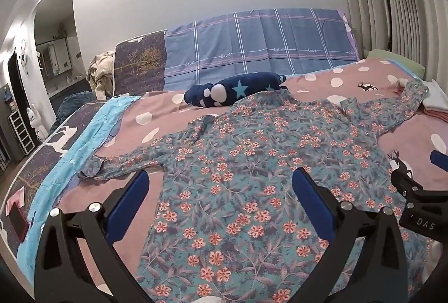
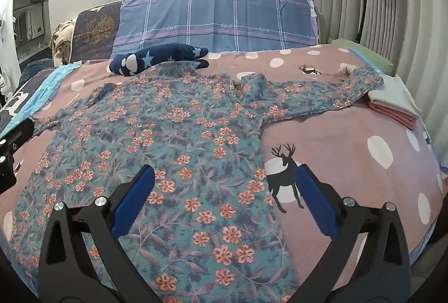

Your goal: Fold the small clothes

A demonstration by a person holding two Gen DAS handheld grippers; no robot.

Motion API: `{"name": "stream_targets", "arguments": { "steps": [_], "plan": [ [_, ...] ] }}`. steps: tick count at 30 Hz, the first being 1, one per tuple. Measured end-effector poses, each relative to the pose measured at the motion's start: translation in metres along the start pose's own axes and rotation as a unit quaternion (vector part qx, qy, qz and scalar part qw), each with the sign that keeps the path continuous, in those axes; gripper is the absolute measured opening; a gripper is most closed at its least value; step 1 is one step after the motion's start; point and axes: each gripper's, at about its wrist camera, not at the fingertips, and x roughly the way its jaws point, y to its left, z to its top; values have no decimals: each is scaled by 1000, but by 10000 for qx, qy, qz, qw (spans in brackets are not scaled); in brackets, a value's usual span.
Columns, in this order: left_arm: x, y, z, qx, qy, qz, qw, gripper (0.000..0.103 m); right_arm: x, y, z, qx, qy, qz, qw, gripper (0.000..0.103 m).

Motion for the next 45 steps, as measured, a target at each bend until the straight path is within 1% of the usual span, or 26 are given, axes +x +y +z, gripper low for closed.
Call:
{"name": "stream_targets", "arguments": {
  "steps": [9, 15, 23, 28, 30, 32, 35, 39, 41, 43, 45],
  "plan": [
    [3, 5, -5, 4, 40, 3, 10000, 102, -2, 8, -1, -52, 26, 53, 10000, 101],
    [8, 6, -9, -12, 140, -8, 9999, 102, -5, 12, 0, -60, -4, 56, 10000, 101],
    [10, 0, -15, 218, 243, -216, 9992, 102, -9, 13, 0, -48, -52, 67, 10000, 101],
    [10, -1, -15, 216, 275, -190, 9992, 102, -14, 12, 1, -44, -108, 92, 9999, 101],
    [9, -1, -15, 214, 230, -155, 9994, 102, -15, 12, 2, -42, -126, 59, 9999, 101],
    [6, -1, -16, 205, 91, -1, 9997, 102, -17, 11, 2, -35, -148, 26, 9999, 101],
    [1, 0, -15, 209, -71, 95, 9997, 102, -21, 11, 2, -44, -227, 39, 9997, 101],
    [-2, 4, -14, 75, -268, 204, 9994, 102, -27, 12, 2, -44, -360, 29, 9993, 101],
    [-4, 8, -14, -14, -398, -17, 9992, 102, -34, 13, 3, -38, -506, -17, 9987, 101],
    [-7, 16, -17, -254, -513, -419, 9975, 102, -39, 14, 3, -43, -625, -27, 9980, 101],
    [-7, 20, -18, -414, -479, -675, 9957, 102, -44, 15, 4, -63, -740, 15, 9972, 101]
  ]
}}
